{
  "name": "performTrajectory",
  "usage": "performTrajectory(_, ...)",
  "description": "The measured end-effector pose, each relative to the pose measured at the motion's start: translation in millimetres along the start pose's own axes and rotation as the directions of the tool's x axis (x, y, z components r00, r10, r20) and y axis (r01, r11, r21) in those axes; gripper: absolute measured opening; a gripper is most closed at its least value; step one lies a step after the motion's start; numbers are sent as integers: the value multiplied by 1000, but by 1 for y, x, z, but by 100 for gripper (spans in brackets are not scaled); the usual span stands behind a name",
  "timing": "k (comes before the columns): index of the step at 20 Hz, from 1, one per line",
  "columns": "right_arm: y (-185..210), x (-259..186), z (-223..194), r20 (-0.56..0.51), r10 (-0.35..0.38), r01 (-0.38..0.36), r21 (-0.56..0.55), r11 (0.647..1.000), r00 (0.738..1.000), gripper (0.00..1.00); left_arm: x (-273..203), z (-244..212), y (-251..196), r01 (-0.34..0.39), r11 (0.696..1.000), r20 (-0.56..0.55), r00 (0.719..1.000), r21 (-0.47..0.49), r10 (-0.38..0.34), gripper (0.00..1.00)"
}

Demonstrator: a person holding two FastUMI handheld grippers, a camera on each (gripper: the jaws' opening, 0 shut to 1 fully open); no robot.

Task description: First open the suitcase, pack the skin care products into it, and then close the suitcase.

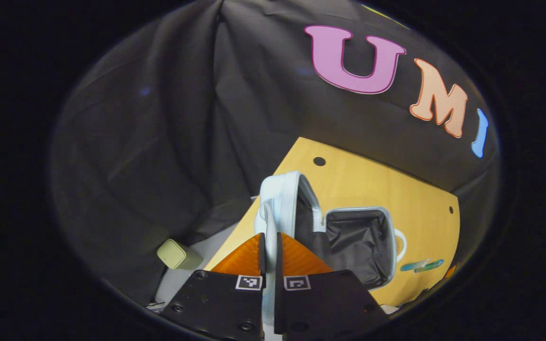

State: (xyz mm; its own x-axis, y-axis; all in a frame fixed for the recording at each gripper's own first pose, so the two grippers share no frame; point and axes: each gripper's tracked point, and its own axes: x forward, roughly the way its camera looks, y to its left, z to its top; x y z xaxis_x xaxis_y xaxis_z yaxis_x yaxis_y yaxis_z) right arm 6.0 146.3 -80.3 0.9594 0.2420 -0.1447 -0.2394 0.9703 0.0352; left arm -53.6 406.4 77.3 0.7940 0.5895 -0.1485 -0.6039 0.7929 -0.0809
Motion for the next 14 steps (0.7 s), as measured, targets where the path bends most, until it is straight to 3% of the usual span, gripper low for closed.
performTrajectory(5, 12, 8, -2, 1, -24, 24, 3, 1000, 1000, 98, 46, -37, 50, -88, 996, -46, 995, 30, 89, 2)
performTrajectory(10, 13, 8, -9, -11, -62, 62, -3, 998, 998, 98, 97, -92, 66, -67, 996, -129, 990, -66, 58, 2)
performTrajectory(14, 11, 6, -11, -12, -93, 93, -22, 995, 996, 98, 133, -135, 62, -36, 995, -186, 982, -91, 19, 2)
